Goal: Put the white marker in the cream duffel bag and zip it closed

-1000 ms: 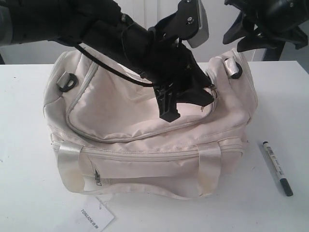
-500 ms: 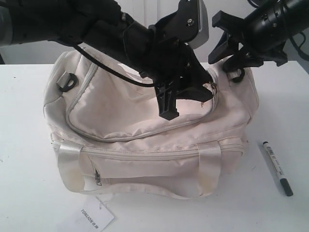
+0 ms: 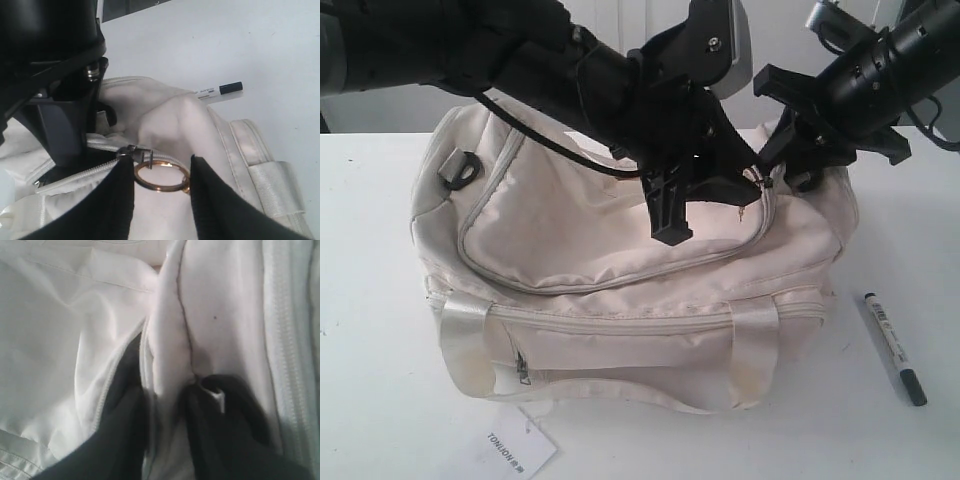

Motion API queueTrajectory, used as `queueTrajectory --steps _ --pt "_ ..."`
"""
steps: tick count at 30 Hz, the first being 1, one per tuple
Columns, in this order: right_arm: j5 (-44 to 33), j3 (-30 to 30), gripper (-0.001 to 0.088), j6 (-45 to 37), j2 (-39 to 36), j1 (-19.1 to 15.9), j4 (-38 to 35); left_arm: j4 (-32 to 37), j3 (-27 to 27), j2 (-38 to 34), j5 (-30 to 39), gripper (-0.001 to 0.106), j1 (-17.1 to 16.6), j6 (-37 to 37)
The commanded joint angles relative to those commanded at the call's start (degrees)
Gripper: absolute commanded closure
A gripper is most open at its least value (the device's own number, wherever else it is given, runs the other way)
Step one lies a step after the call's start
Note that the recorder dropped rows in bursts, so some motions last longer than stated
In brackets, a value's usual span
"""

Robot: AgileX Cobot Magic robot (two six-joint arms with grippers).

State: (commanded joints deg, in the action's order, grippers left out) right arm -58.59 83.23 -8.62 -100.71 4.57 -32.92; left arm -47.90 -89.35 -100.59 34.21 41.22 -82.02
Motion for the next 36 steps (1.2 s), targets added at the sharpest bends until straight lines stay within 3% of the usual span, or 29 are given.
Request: queueTrajectory --steps 13,18,24,33,36 --pt "3.19 0.0 0.0868 -0.36 0.0 0.0 -8.49 -4.2 0.0 0.0 1.91 0.105 0.2 2.68" --pt "3.33 0.0 0.0868 -0.36 0.0 0.0 -9.31 -3.57 0.0 0.0 -2.51 0.105 2.95 2.82" --pt "3.43 0.0 0.0868 -0.36 0.0 0.0 -9.31 8.03 0.0 0.0 -9.08 0.105 7.35 7.59" --pt "3.43 0.0 0.0868 -0.36 0.0 0.0 -9.31 30.91 0.0 0.0 -6.84 0.105 12.36 14.25" --pt "3.54 0.0 0.0868 -0.36 0.0 0.0 -9.44 32.45 0.0 0.0 -5.68 0.105 13.05 14.39"
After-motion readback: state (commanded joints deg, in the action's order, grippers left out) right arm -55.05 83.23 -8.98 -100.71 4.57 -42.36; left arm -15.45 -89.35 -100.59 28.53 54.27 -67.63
